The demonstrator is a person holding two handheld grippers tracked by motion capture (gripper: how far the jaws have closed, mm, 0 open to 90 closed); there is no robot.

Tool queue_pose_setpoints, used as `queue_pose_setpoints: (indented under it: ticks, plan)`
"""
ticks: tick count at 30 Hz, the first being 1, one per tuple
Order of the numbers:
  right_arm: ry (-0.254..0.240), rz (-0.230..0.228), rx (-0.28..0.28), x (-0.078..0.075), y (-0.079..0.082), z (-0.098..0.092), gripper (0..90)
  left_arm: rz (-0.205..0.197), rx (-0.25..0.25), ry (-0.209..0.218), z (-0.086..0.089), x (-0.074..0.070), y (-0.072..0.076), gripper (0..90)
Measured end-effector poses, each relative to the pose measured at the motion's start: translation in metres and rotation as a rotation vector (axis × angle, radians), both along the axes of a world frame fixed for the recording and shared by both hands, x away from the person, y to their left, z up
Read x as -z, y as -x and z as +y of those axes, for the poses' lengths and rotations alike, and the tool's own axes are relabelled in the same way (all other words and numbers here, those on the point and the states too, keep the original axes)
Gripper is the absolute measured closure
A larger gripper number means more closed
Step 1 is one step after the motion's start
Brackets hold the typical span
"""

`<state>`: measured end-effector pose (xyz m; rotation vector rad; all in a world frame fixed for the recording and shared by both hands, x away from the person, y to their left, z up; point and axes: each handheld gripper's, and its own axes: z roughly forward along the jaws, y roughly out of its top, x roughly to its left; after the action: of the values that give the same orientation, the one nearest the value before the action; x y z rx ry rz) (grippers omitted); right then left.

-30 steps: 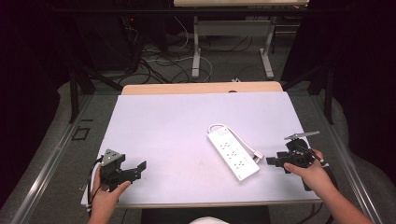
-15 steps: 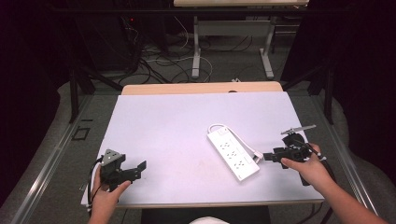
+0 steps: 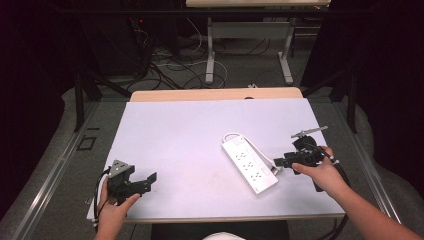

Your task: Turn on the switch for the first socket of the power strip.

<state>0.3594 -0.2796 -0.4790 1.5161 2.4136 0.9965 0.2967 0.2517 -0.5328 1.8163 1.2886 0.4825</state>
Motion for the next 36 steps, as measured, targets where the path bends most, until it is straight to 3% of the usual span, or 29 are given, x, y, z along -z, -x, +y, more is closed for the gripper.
queue_pose_setpoints:
  ticks: [22, 36]
  plan:
    - [0.000, -0.013, -0.011, -0.006, -0.027, 0.032, 44.9, 0.000, 0.003, -0.001, 0.000, 0.000, 0.000, 10.6]
    - [0.001, 0.011, 0.003, -0.005, -0.040, 0.048, 60.1, 0.002, 0.005, -0.002, 0.000, 0.000, 0.000, 10.9]
